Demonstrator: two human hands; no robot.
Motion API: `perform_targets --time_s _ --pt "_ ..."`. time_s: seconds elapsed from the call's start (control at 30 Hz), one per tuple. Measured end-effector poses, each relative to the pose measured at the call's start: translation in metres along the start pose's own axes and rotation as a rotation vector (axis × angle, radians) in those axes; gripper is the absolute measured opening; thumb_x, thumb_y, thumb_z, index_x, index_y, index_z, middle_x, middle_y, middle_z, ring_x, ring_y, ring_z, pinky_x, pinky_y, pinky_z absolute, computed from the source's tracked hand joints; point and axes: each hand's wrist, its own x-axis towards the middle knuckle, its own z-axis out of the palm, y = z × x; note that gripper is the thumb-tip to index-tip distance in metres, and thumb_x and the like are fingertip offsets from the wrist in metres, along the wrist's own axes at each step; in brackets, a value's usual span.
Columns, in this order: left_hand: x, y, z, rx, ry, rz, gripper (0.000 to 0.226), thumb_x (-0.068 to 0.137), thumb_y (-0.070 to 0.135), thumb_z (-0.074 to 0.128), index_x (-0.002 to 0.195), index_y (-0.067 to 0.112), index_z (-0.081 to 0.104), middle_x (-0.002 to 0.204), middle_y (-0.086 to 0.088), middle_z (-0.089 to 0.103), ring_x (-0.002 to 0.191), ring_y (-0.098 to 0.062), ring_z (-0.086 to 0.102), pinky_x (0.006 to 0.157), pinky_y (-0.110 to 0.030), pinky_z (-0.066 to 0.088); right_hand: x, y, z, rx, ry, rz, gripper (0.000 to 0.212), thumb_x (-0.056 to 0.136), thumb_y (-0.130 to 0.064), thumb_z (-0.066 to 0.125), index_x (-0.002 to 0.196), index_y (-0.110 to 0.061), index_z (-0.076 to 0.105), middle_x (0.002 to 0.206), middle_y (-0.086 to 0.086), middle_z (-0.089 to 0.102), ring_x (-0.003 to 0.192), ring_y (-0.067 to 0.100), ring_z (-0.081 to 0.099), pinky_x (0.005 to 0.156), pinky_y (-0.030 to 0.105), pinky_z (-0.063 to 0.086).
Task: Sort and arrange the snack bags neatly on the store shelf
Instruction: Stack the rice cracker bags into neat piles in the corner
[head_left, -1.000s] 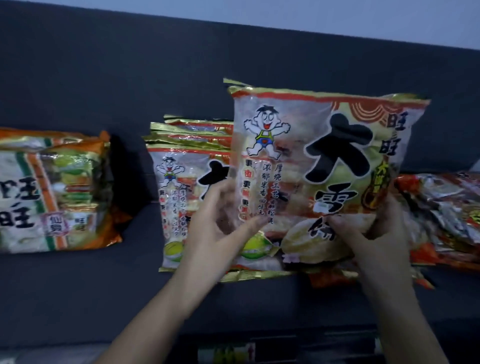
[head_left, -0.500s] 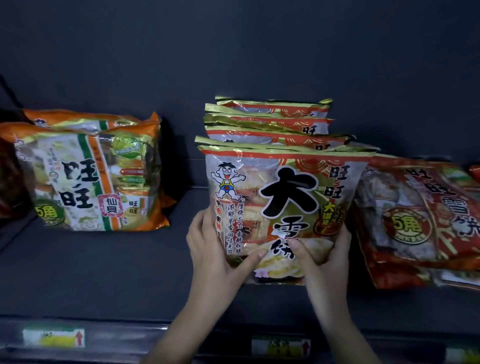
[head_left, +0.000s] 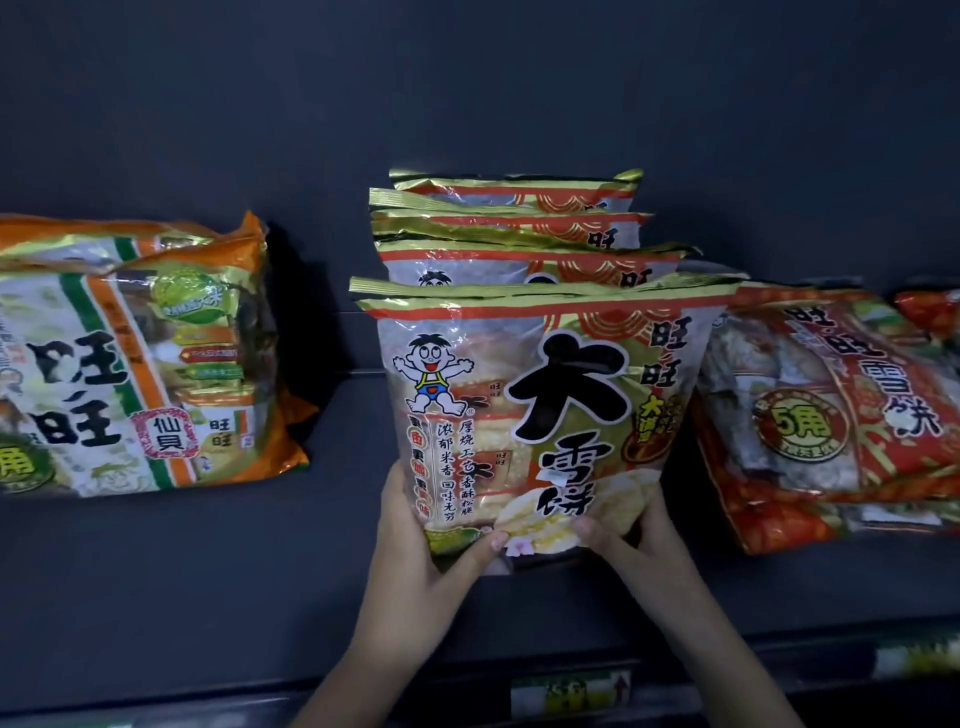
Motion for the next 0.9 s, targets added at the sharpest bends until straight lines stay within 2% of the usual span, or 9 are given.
perform_targets --time_s 0.13,0.23,0.33,0.43,0.53,0.67,0.83,0.9 --pt "0.001 -0.002 -0.002 0.035 0.01 0.009 0.077 0.066 0.046 0.073 0.122 0.062 0.022 0.124 0.033 0.047 0.12 0.006 0.048 0.094 -0.016 0.042 0.0 0.001 0.001 -0.004 0.012 0.011 0.059 0.07 -0.034 0.08 0.116 -0.041 0.042 0.101 -0.035 0.061 0.101 -0.011 0.056 0.077 0.004 0.043" --pt "0.003 -0.005 -0.001 0.045 0.011 0.016 0.077 0.065 0.053 0.073 0.121 0.064 0.022 0.125 0.032 0.048 0.121 0.004 0.048 0.098 -0.027 0.043 0.0 0.002 0.0 -0.023 -0.004 0.003 0.055 0.069 -0.033 0.068 0.114 -0.048 0.039 0.1 -0.042 0.057 0.1 -0.017 0.054 0.078 0.004 0.042" --pt "0.002 -0.008 -0.001 0.03 0.016 0.011 0.077 0.067 0.055 0.076 0.124 0.061 0.024 0.127 0.03 0.048 0.123 0.002 0.048 0.1 -0.029 0.042 0.0 0.002 0.001 -0.04 -0.017 -0.001 0.057 0.07 -0.036 0.067 0.114 -0.053 0.034 0.102 -0.046 0.054 0.101 -0.022 0.05 0.077 0.001 0.04" --pt "0.0 -0.009 -0.001 0.017 0.002 -0.002 0.079 0.072 0.046 0.077 0.13 0.046 0.024 0.128 0.027 0.048 0.121 0.003 0.049 0.096 -0.019 0.043 -0.001 0.003 0.002 -0.047 0.004 -0.049 0.055 0.071 -0.035 0.068 0.114 -0.049 0.037 0.109 -0.035 0.053 0.1 -0.021 0.05 0.078 0.0 0.039" --pt "-0.002 -0.003 0.003 0.019 0.018 -0.021 0.074 0.071 0.029 0.072 0.126 0.044 0.025 0.129 0.021 0.048 0.116 0.008 0.05 0.085 -0.003 0.04 0.0 0.004 0.001 -0.019 -0.016 -0.085 0.066 0.072 -0.033 0.069 0.129 -0.037 0.035 0.118 -0.026 0.054 0.104 -0.017 0.052 0.08 0.001 0.039" --pt "-0.003 0.001 0.007 0.041 0.042 -0.045 0.075 0.071 0.022 0.071 0.125 0.046 0.025 0.128 0.018 0.048 0.114 0.009 0.051 0.084 -0.003 0.041 0.001 0.007 -0.003 0.007 -0.027 -0.098 0.074 0.071 -0.038 0.073 0.135 -0.027 0.037 0.125 -0.015 0.056 0.112 -0.005 0.054 0.084 0.006 0.042" --pt "-0.006 0.001 0.009 0.057 0.061 -0.099 0.075 0.072 0.021 0.071 0.122 0.052 0.024 0.117 0.039 0.051 0.111 0.016 0.05 0.083 -0.001 0.039 0.0 0.012 -0.006 -0.017 -0.032 -0.113 0.077 0.072 -0.048 0.075 0.136 -0.029 0.037 0.13 -0.01 0.054 0.118 0.002 0.052 0.091 0.014 0.045" --pt "-0.006 0.0 0.01 0.076 0.074 -0.107 0.074 0.072 0.02 0.071 0.122 0.05 0.025 0.113 0.043 0.052 0.11 0.016 0.051 0.083 -0.001 0.04 0.002 0.014 -0.009 -0.015 -0.041 -0.115 0.075 0.074 -0.042 0.076 0.136 -0.029 0.036 0.131 -0.01 0.053 0.119 0.002 0.051 0.092 0.013 0.044"
